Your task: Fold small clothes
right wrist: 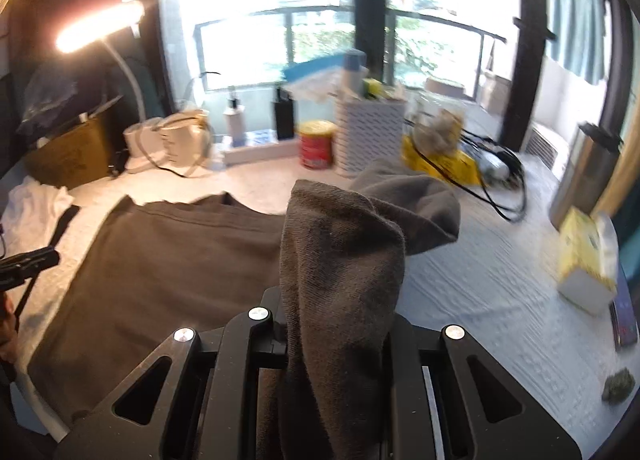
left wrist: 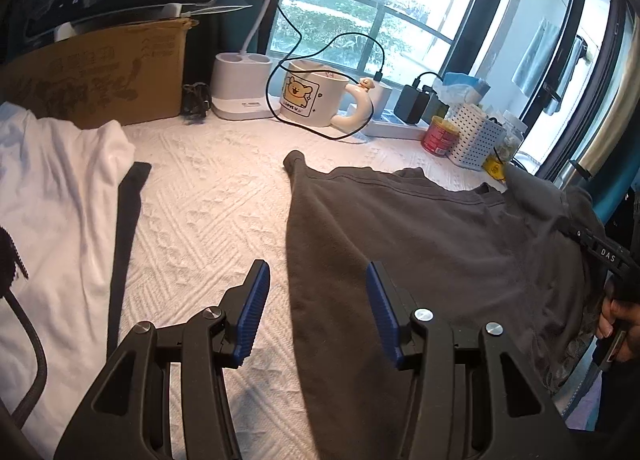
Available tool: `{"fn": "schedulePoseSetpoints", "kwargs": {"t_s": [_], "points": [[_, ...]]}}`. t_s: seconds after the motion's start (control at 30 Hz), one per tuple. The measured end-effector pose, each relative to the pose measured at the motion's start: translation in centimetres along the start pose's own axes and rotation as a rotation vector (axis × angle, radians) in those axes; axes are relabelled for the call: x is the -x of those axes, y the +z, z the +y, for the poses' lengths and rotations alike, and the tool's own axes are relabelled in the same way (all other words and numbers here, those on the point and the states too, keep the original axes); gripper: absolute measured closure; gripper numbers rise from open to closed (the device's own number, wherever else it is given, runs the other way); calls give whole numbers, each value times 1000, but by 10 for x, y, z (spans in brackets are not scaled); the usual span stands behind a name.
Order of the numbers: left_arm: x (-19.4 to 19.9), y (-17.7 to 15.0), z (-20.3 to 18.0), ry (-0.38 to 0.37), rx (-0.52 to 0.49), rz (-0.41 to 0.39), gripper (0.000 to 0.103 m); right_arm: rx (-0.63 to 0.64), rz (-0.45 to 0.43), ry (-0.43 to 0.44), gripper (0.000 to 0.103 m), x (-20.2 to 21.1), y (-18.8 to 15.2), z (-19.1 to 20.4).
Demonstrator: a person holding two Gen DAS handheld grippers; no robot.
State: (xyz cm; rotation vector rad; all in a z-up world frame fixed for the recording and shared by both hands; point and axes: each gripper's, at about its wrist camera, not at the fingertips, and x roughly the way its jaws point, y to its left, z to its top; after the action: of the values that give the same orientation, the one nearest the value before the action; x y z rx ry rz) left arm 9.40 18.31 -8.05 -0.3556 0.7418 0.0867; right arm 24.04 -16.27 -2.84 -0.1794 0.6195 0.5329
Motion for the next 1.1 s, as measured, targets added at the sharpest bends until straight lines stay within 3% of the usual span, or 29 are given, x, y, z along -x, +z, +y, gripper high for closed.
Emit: {"fn": "schedulePoseSetpoints", "kwargs": {"t_s": [0.43, 0.7, 0.83, 0.93, 1.1], "points": [[21, -11, 21, -11, 45, -39, 53, 154, -15, 125, 85, -9, 24, 84], [31, -17, 34, -6, 72, -49, 53, 284, 11, 186, 85, -17, 16, 141], [36, -18, 39, -2, 76, -57, 53, 347, 48, 228, 85, -20, 6, 165], [38, -20, 42, 4, 77, -59, 53, 439, 146, 252, 84, -30, -9, 188], [41, -23, 45, 7, 80, -58, 53, 501, 183, 338, 80, -24, -29, 218]]}}
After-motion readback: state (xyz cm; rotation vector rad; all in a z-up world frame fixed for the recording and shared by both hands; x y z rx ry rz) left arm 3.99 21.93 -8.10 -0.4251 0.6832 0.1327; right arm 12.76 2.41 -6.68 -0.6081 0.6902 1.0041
